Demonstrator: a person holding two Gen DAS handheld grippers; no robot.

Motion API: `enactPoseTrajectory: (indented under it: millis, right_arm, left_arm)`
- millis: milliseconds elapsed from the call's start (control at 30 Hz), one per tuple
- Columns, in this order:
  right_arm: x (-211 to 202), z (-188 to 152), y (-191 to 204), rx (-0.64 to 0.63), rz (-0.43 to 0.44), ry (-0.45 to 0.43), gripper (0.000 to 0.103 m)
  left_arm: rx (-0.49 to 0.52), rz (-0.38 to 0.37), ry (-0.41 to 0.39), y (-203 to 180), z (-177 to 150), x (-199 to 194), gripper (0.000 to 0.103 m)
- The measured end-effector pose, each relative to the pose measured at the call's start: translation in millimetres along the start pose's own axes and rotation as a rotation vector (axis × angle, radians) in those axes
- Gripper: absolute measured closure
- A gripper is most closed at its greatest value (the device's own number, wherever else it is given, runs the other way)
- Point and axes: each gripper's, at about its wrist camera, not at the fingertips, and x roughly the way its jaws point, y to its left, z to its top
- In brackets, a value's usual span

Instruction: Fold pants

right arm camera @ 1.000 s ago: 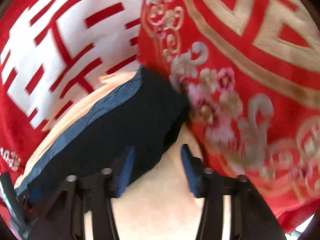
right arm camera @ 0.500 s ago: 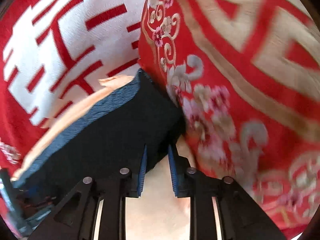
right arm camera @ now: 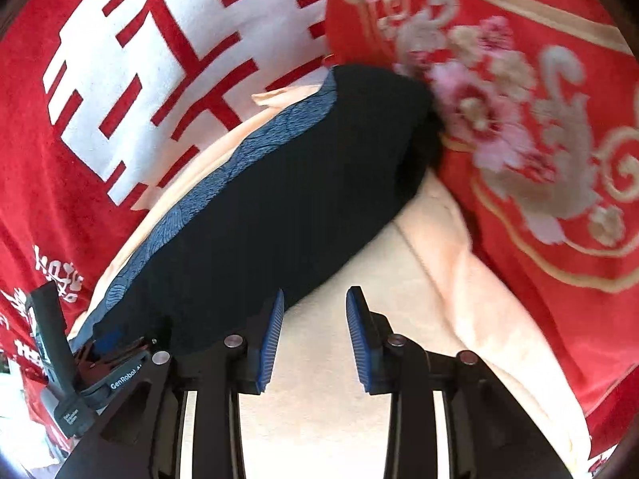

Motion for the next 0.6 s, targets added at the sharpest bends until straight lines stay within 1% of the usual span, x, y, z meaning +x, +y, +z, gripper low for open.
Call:
enactPoseTrajectory:
  millis: [133,167,233,300,400,500,600]
  right_arm:
    - [19.0,10.6,-8.0,0.018,-0.035,0.005,0.068]
    - [21.3,12.5,-9.0,0.025,-0.031,0.006,0.068]
    - [18.7,11.8,-12.4,0.041,-0.008,-0.002,0.067]
    - [16.0,5.8,-16.7,0.05,0.043,0.003,0.067]
    - [21.4,-11.1,-26.5,0.061,0.123,0.05,0.067]
    - [27.9,-26.8,-33.9,0.064,0.152,0.07,0.067]
    - [30.2,-33.0,-38.8,0.098,0.193,0.072,0.067]
  left_arm:
    - [-0.006,0.003,0.014,-2.0,5.0,1.6,0.0]
    - [-0.007,0.002,0.017,-2.1,5.7,1.3,0.0]
    - [-0.008,-0.001,0.022,-1.9,7.1,0.9,0.0]
    - [-0.013,-0.003,0.026,-1.6,8.4,1.4,0.0]
    - [-0.018,0.001,0.027,-1.9,9.2,1.4,0.0]
    - [-0.016,0.002,0.028,-1.1,10.1,2.0,0.0]
    - [-0.012,0.001,0.025,0.2,10.5,3.9,0.0]
